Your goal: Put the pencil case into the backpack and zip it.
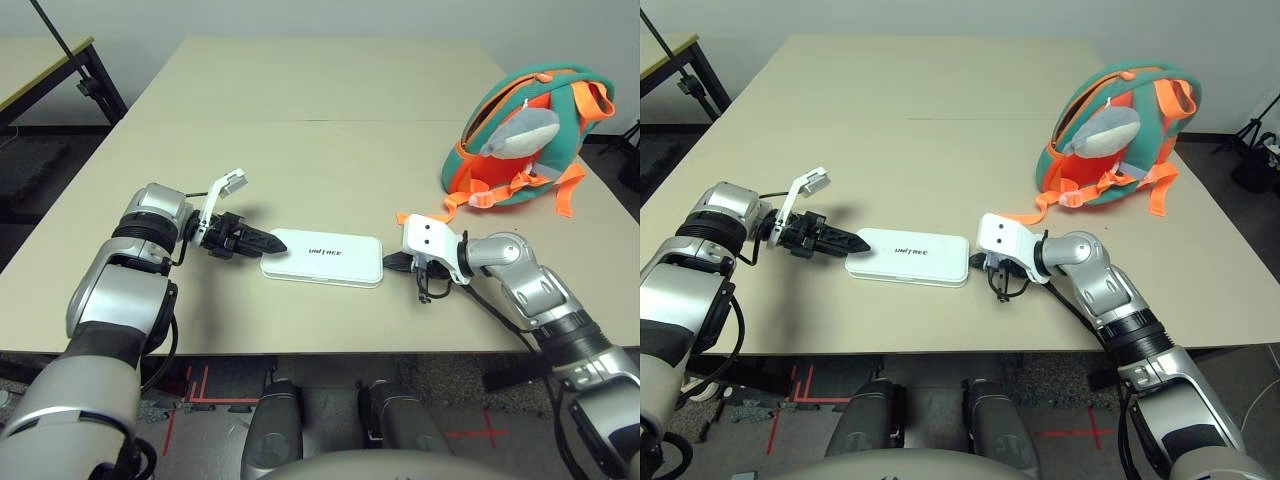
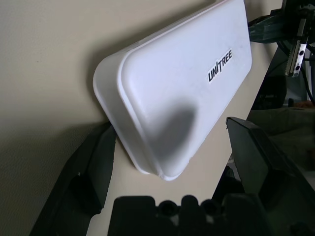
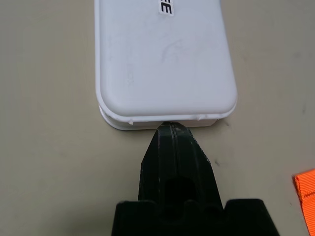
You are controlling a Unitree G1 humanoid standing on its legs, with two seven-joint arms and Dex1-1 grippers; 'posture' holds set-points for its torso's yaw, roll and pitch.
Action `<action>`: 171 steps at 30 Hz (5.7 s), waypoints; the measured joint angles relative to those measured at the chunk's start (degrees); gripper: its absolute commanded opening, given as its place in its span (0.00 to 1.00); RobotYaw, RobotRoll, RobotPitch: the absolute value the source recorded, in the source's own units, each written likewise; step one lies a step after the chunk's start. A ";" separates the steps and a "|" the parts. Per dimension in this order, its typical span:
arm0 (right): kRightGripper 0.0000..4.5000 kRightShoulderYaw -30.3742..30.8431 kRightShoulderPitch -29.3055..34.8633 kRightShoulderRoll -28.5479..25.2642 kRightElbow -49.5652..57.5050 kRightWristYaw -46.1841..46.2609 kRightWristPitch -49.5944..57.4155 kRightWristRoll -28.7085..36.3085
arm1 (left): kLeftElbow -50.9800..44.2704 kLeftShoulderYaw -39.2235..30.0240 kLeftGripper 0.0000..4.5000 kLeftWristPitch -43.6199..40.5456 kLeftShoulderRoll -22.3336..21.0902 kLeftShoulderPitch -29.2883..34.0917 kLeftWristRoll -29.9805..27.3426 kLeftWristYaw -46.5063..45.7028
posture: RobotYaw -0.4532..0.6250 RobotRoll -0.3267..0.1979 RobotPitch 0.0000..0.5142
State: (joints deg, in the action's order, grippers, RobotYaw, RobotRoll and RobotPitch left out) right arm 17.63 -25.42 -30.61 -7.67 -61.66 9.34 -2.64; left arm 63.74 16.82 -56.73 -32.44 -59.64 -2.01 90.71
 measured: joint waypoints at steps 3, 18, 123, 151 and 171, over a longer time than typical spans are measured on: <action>0.00 0.25 -0.09 0.48 0.00 0.02 0.07 -0.34 | -0.01 -0.04 0.99 -0.34 0.19 0.01 0.00 -0.03 | 0.48 0.62 0.17; 0.00 1.13 -0.24 1.71 0.00 0.02 0.61 -0.69 | -0.01 -0.83 0.99 -0.95 0.45 0.09 -0.06 -0.52 | 0.48 0.62 0.18; 0.01 -39.52 -13.52 -7.12 -41.57 23.97 -10.02 18.33 | -19.11 -39.40 0.32 -14.22 5.98 2.09 -34.84 -36.82 | 0.50 0.62 0.12; 0.01 -39.49 -5.66 -4.40 -21.49 12.01 -9.96 29.78 | -13.19 -38.63 0.32 -8.14 4.41 0.21 -34.71 -36.88 | 0.49 0.62 0.11; 0.01 -38.52 -0.83 -4.78 -0.68 7.76 2.64 37.25 | -6.41 -37.78 0.32 -2.82 2.08 -2.38 -32.24 -34.41 | 0.47 0.62 0.08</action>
State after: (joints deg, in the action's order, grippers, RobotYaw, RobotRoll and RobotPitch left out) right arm -20.89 -26.25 -35.38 -8.35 -53.90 11.98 34.61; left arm 57.33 -20.95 -59.55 -30.37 -62.02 -34.25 56.30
